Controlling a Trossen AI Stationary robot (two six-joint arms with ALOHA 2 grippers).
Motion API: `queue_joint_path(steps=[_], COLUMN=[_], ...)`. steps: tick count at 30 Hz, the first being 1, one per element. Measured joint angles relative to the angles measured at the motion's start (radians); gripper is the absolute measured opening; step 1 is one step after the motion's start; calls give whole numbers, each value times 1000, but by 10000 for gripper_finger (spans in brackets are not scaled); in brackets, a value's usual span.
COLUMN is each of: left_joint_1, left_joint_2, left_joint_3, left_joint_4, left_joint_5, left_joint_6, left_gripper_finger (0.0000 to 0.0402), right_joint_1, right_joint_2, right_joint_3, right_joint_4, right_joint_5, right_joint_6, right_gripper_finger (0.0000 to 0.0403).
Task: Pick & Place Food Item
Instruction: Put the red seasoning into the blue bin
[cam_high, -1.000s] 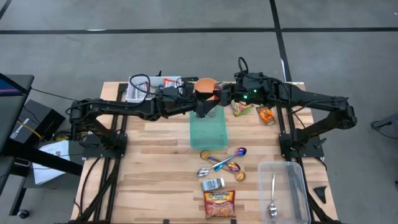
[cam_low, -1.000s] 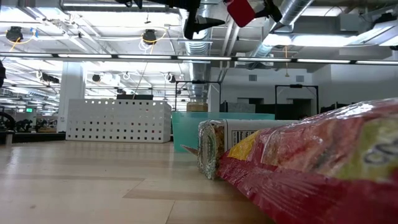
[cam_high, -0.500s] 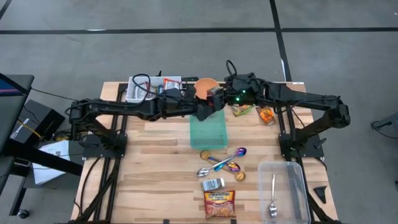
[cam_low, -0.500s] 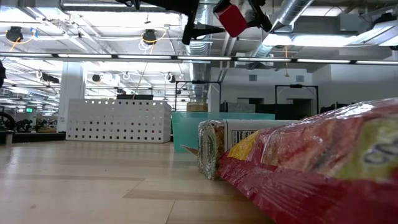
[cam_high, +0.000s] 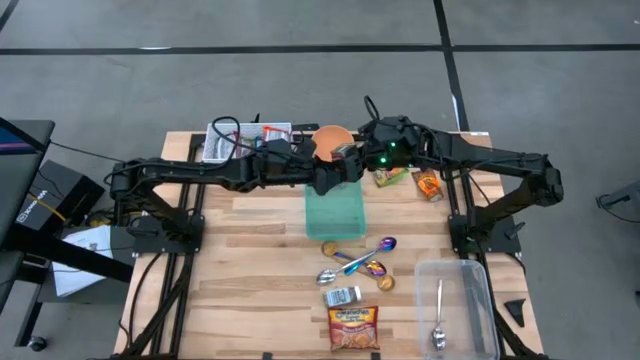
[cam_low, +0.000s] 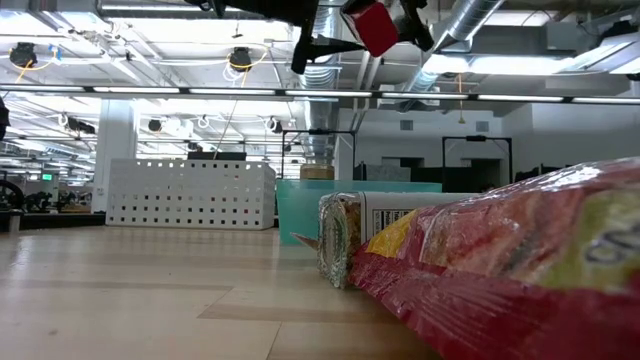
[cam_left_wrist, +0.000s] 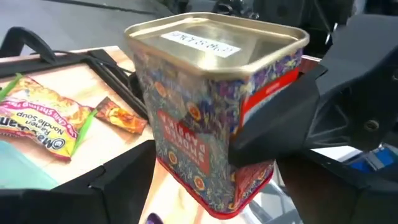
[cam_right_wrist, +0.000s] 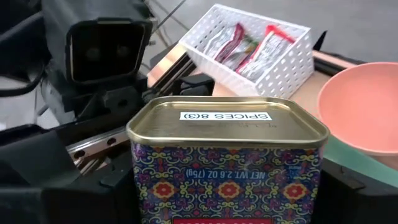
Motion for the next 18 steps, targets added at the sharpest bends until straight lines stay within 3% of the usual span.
queue_joint_path(steps=[5, 11, 14, 18], left_joint_1=[-1, -36, -58, -99], left_joint_2=[-1, -20, -54, -97], left_joint_3=[3, 3, 4, -3], left_joint_4=[-24, -49, -139, -328], left_joint_5=[7, 45, 36, -70], left_joint_6=[41, 238, 351, 579], left_gripper_finger=[316, 313, 321, 332], right_joint_1=[4, 10, 10, 17], right_joint_2=[0, -20, -44, -80], right_joint_3=[-2, -3, -4, 2], right_joint_4=[0, -6, -17, -3], right_joint_5=[-39, -84, -105, -185], right_joint_6=[-3, 32, 50, 66], right_gripper_finger=[294, 293, 293, 293])
